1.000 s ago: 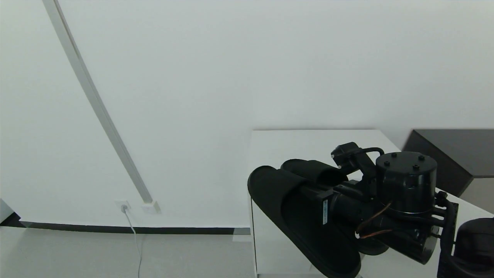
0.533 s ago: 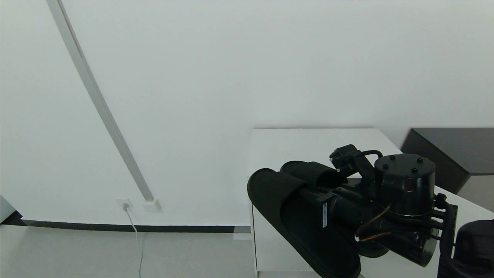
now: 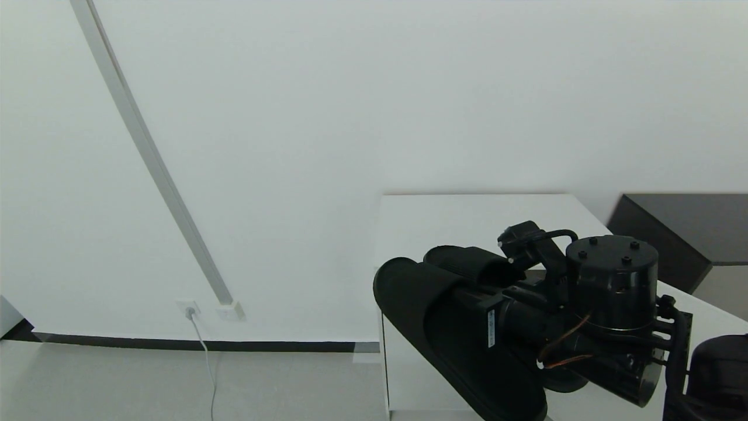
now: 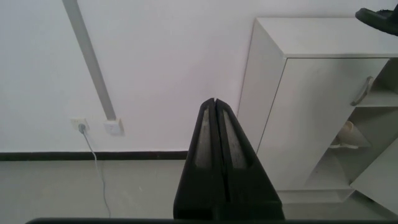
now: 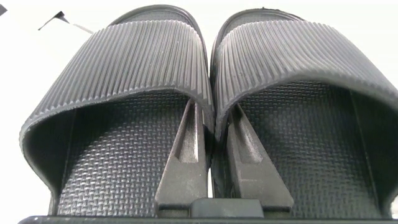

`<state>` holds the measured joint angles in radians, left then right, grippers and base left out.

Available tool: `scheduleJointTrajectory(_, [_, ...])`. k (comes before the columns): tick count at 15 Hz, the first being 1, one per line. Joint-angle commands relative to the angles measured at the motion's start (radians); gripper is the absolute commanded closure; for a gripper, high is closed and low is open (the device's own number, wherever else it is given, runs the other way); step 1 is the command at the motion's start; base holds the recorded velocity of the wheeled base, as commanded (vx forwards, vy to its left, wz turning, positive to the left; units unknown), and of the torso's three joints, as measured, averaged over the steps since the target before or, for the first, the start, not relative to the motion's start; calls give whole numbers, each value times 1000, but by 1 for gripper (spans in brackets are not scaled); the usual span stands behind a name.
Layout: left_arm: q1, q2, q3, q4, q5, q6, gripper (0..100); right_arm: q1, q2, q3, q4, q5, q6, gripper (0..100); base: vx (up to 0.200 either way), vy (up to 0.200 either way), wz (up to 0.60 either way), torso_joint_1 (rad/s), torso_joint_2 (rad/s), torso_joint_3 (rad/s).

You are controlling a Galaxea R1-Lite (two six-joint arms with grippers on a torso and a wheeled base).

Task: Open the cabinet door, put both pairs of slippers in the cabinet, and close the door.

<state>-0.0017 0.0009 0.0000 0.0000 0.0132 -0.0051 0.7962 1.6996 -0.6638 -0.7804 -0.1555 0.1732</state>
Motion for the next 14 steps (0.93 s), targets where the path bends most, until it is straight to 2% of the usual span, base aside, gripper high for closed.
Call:
scheduleJointTrajectory(1, [0,1,0,0,1,-1,100,1,6,0,-2,-1,0,100,0,-200,0,-2,2,2])
scheduleJointTrajectory(14, [0,1,0,0,1,1,100,0,6,16,-7,-1,0,100,0,-200,0,4,1,2])
